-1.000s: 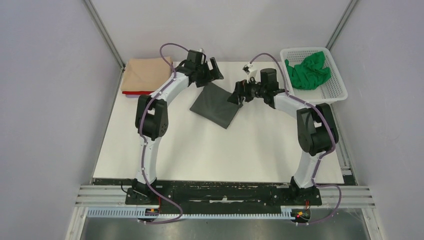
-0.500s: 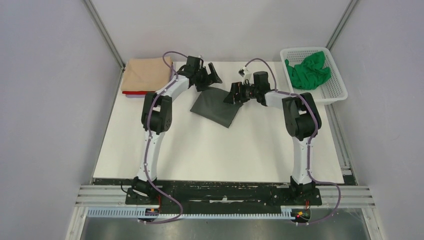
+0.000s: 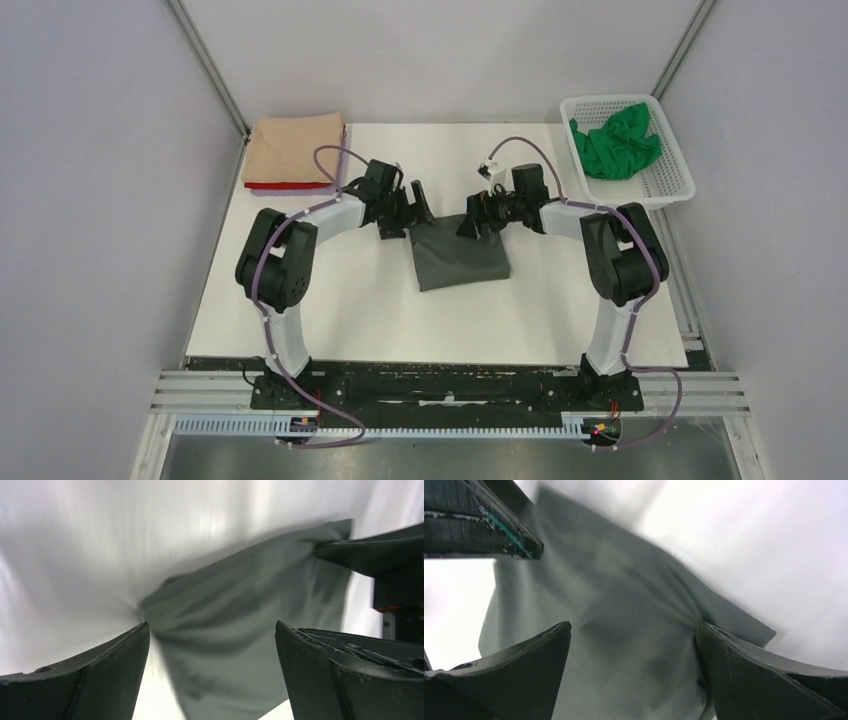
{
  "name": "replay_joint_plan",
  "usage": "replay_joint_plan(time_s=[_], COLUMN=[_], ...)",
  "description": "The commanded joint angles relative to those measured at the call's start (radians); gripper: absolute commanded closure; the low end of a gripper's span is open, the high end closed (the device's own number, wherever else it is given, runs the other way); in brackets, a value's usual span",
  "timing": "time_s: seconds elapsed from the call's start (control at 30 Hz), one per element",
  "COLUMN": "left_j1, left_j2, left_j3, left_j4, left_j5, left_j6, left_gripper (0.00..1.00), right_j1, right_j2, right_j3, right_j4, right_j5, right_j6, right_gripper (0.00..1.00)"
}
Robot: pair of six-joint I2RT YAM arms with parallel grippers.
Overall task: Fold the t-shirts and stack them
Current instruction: Put the neatly folded tshirt into the corner of the board with the left arm
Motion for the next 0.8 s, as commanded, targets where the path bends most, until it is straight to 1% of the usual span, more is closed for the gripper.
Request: replay_joint_plan(time_s=[0.0, 0.1, 0.13, 0.2, 0.27, 0.33, 0.4, 0.5, 0.6, 0.7, 0.77], left_j1=[0.007, 0.007, 0.007, 0.006, 0.008, 0.007, 0.006, -0.006, -0.038, -0.073, -0.091], left_j2=[-0.068, -0.084, -0.09, -0.102, -0.097, -0.084, -0.087, -0.106, -0.112, -0.096, -0.072], left_j3=[-0.033, 0.03, 0.048, 0.075, 0.135, 0.193, 0.181, 0.111, 0.042, 0.005, 0.01], left_j4=[-0.095, -0.101, -0.104, -0.11, -0.174, -0.244, -0.249, -0.212, -0.18, -0.143, -0.135], left_j5=[-0.119, -0.107, -0.113, -0.146, -0.187, -0.203, -0.181, -0.137, -0.115, -0.105, -0.09], left_j6=[-0.006, 0.008, 0.012, 0.032, 0.067, 0.091, 0.089, 0.058, 0.016, -0.016, -0.026], left_gripper=[0.0, 0.0, 0.0, 0.0, 0.0, 0.0, 0.0, 0.0, 0.0, 0.0, 0.02], right_j1=[0.002, 0.006, 0.006, 0.006, 0.006, 0.005, 0.003, -0.022, -0.073, -0.125, -0.146], right_j2=[-0.093, -0.132, -0.136, -0.135, -0.134, -0.152, -0.201, -0.291, -0.38, -0.442, -0.46], right_j3=[-0.101, -0.072, -0.045, 0.024, 0.081, 0.1, 0.07, -0.027, -0.144, -0.249, -0.292], right_j4=[-0.125, -0.108, -0.08, -0.077, -0.07, -0.041, 0.011, 0.1, 0.19, 0.303, 0.351], right_j5=[0.082, 0.1, 0.122, 0.155, 0.145, 0.126, 0.14, 0.25, 0.354, 0.396, 0.421], right_j6=[-0.029, -0.008, -0.002, 0.039, 0.072, 0.104, 0.137, 0.206, 0.315, 0.399, 0.425], right_gripper=[0.02, 0.02, 0.02, 0.02, 0.02, 0.02, 0.02, 0.02, 0.02, 0.02, 0.02])
